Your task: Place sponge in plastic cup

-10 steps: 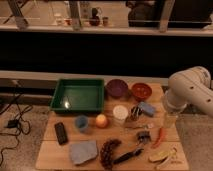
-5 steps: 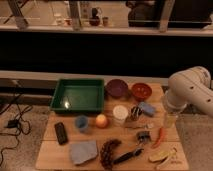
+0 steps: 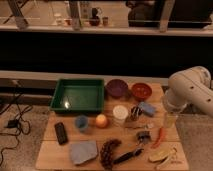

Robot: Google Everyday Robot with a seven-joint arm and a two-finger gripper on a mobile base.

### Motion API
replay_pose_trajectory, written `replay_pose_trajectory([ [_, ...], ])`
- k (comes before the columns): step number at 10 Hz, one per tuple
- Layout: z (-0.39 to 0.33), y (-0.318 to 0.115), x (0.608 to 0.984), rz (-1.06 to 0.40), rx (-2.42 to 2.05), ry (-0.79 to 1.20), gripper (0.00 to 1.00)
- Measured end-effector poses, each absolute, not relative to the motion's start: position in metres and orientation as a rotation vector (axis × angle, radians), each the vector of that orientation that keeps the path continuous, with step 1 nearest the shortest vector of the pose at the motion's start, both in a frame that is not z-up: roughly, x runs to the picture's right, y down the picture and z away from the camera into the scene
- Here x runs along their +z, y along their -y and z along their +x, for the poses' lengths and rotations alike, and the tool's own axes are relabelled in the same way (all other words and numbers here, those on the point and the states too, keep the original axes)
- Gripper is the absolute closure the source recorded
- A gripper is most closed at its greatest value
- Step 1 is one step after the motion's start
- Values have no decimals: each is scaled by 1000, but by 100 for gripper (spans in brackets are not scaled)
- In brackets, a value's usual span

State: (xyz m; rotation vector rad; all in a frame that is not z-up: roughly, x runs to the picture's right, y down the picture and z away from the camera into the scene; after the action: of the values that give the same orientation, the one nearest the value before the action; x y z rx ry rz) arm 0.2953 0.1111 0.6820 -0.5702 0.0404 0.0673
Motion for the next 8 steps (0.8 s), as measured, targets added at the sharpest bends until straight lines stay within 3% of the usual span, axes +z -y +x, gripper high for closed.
replay_pose_trajectory([
  [8,287,-84,711,-566,78,-27,20],
])
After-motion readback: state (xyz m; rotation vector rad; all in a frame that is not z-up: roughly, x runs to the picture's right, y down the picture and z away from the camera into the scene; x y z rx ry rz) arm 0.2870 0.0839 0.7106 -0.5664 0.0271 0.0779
